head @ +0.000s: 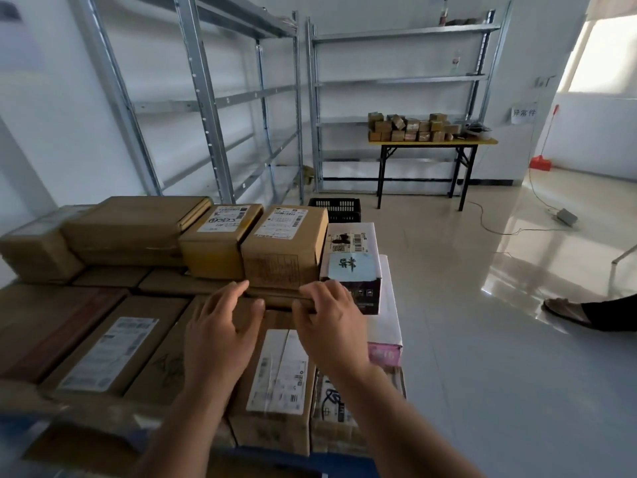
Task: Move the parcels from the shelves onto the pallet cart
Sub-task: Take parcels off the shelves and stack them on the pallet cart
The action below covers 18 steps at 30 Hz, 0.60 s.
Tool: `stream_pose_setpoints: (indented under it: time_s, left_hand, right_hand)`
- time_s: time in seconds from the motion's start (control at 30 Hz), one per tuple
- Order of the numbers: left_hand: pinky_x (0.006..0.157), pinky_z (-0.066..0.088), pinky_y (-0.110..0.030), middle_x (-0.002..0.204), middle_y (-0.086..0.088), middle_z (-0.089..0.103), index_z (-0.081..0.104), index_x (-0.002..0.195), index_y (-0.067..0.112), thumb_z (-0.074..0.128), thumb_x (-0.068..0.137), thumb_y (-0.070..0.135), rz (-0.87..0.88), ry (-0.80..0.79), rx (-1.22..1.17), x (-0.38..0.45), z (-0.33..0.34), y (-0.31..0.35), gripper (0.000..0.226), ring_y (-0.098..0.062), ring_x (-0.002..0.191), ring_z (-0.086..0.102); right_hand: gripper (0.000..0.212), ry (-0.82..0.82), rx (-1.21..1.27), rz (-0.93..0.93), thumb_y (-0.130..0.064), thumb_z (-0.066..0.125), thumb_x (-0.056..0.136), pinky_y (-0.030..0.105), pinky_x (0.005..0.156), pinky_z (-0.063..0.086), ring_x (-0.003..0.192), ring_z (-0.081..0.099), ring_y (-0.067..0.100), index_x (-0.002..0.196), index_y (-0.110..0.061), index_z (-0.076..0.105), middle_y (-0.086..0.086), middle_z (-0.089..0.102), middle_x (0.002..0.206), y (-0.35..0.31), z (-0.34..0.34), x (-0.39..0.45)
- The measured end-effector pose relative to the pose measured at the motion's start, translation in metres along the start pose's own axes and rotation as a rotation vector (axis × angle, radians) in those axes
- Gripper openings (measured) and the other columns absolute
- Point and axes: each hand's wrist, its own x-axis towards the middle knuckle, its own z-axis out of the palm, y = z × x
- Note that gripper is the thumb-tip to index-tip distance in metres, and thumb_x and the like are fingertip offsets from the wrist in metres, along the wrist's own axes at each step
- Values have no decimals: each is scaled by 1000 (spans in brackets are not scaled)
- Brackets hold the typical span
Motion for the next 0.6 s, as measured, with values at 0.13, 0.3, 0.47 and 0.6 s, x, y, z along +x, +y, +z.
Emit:
stream_pose_setpoints:
  time_s: [0.13,0.3,0.47,0.6]
  left_hand:
    - [98,40,-47,144,3,40,38,136,38,38,85,61,-165,-53,47,-29,-14,-20,56,-21,128,39]
    - [99,38,-45,139,0,46,43,136,33,50,85,54,-254,34,114,-70,-37,-39,55,-21,126,41]
    - [91,44,-43,119,-7,62,58,123,17,43,88,57,-346,164,228,-113,-70,-62,55,-26,111,56]
    - [98,39,-39,127,-2,59,56,124,22,43,84,55,-499,230,344,-150,-95,-77,54,-21,119,51]
  right_hand:
    - [22,-49,67,-84,-36,51,92,21,65,43,89,51,7,105,-21,62,-6,58,100,-15,16,-15]
    - [25,-130,171,-236,-33,51,90,25,67,48,89,58,15,103,-17,66,1,63,98,-44,32,-29]
    - [26,-234,277,-320,-35,50,86,22,62,40,82,59,16,95,-17,68,1,62,90,-79,57,-55]
    - [18,-359,350,-409,-32,52,88,17,58,34,76,54,9,92,-20,65,-3,60,87,-110,74,-80]
